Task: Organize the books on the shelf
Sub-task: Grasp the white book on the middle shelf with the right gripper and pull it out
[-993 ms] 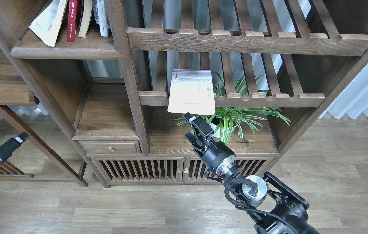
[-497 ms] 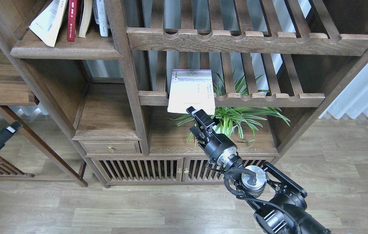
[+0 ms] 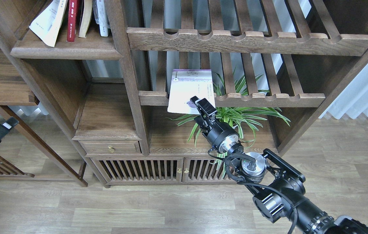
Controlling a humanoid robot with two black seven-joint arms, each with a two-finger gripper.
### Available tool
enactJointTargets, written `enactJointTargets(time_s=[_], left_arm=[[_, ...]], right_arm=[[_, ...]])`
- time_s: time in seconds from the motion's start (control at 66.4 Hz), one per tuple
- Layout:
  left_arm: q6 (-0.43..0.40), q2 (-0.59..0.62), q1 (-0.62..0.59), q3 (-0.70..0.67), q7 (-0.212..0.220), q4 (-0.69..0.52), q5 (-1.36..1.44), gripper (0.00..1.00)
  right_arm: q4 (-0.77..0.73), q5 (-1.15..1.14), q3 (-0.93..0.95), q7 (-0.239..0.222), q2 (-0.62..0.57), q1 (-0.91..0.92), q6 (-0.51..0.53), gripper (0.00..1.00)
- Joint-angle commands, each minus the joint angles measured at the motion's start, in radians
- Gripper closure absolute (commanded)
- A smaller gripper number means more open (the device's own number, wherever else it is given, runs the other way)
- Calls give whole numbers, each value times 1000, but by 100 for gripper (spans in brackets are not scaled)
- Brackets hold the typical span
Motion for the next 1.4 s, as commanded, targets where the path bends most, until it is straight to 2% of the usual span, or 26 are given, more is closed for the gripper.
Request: enactJointTargets(time_s=[0.0,0.105,0.301,0.391,0.527,0.707,1.069,1.159,1.264,1.385], left_arm=[[0,0,-1,-1,1,0,0,13],[0,0,-1,-5,1,0,0,13],[0,0,-1,-16,1,0,1,13],[0,0,-1,-22,1,0,1,13],[0,0,-1,-31,1,0,5,13],[0,0,-1,-43,2,0,11,13],[0,0,-1,-71,2,3,11,13],[0,0,-1,-74,2,6,11,13],[0,-1,1,-74,1,24,11,12],[0,-35,2,-74,1,44,11,12]], right_arm=[[0,1,0,0,0,3,0,2],[0,6,-5,-1,0,3,0,13],[0,14,-46,0,0,5,0,21],[0,23,-54,2,0,11,0,28],[-13,54,-55,26,0,32,0,37],[-51,72,-55,35,0,54,0,42],[-60,71,-78,43,0,55,23,82],[-59,71,-106,43,0,55,60,94],[-39,74,-107,43,0,55,95,94],[70,74,-90,46,0,23,106,94]])
